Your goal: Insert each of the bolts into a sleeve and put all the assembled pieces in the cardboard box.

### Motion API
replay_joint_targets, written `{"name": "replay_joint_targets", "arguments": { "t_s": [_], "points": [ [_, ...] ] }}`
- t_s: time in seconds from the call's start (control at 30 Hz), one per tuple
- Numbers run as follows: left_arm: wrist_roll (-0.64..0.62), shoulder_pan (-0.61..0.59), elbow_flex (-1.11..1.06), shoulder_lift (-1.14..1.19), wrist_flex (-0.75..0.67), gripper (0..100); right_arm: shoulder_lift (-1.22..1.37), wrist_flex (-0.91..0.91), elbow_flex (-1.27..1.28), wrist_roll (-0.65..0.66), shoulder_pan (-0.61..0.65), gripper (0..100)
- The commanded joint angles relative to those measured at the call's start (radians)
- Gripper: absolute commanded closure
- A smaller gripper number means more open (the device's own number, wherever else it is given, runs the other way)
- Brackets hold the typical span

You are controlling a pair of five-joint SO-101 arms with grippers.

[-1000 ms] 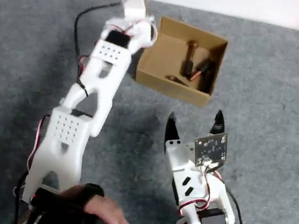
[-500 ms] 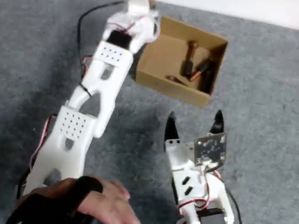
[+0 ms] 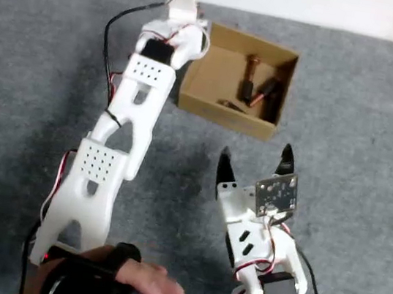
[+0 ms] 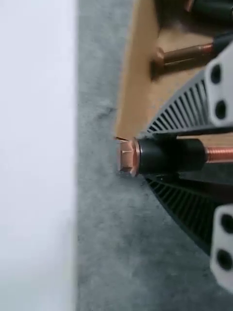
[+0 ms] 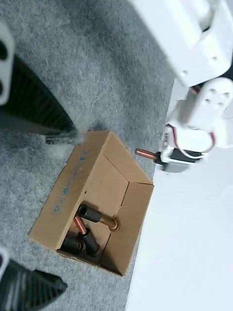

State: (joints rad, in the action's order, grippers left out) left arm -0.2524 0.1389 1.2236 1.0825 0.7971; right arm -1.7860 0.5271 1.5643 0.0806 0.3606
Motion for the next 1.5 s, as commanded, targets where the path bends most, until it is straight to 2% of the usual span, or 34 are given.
{"name": "replay_joint_targets", "arguments": {
  "t_s": [0.0,0.43,0.6,0.73,0.93,1.1,1.3,1.47],
  "points": [
    [0.014,0.031,0.012,-0.027,0.000,100,-0.005,-0.030,-0.010,-0.002,-0.013,62.2],
    [0.066,0.028,-0.036,-0.027,0.000,100,-0.005,-0.030,-0.010,-0.002,-0.013,62.2],
    [0.068,-0.015,0.041,-0.065,0.012,100,-0.005,-0.030,-0.010,-0.002,-0.013,62.2],
    [0.066,-0.027,0.176,-0.117,0.167,100,-0.005,-0.030,-0.010,-0.002,-0.013,62.2],
    [0.068,0.008,0.458,-0.159,0.512,100,-0.005,-0.030,-0.012,-0.002,-0.015,62.2],
    [0.068,0.015,0.440,-0.294,0.704,100,-0.005,-0.030,-0.012,-0.002,-0.015,62.2],
    [0.068,0.058,0.441,-0.450,0.815,100,-0.005,-0.030,-0.013,-0.002,-0.051,62.2],
    [0.069,0.246,0.435,-0.521,0.838,100,-0.007,-0.030,-0.013,-0.002,-0.079,62.2]
  ]
}}
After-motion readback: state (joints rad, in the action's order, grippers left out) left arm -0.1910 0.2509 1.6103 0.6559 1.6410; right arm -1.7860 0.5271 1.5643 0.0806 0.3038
